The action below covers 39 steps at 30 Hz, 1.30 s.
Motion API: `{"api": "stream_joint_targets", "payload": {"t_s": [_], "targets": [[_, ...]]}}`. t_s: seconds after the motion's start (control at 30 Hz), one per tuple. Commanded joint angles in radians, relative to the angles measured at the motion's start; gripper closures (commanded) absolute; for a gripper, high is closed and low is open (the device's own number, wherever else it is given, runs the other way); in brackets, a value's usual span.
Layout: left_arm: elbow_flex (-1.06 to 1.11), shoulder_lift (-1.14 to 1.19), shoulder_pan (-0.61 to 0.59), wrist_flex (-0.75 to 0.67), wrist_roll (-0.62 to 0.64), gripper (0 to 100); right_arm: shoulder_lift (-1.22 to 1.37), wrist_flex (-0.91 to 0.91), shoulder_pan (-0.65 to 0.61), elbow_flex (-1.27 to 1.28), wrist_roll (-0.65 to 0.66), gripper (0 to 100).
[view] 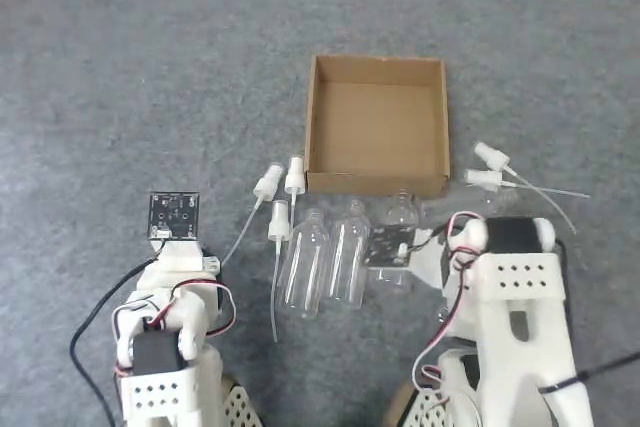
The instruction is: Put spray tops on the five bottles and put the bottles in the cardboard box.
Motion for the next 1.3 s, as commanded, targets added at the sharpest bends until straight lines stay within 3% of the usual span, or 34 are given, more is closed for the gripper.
{"api": "stream_joint_targets", "payload": {"t_s": [0.0,0.4,1.03,1.27], "targets": [[-0.012,0.0,0.002,-0.029,-0.005,99,-0.028,0.018,-0.058,0.015,0.023,75.7],[-0.012,0.0,-0.002,-0.029,-0.005,99,0.11,-0.18,-0.031,0.117,-0.003,75.9],[-0.012,0.0,-0.002,-0.025,-0.005,99,0.157,-0.766,0.625,0.115,-0.009,76.0],[-0.012,0.0,-0.002,-0.025,-0.005,99,0.157,-0.848,0.768,0.092,-0.078,75.8]]}}
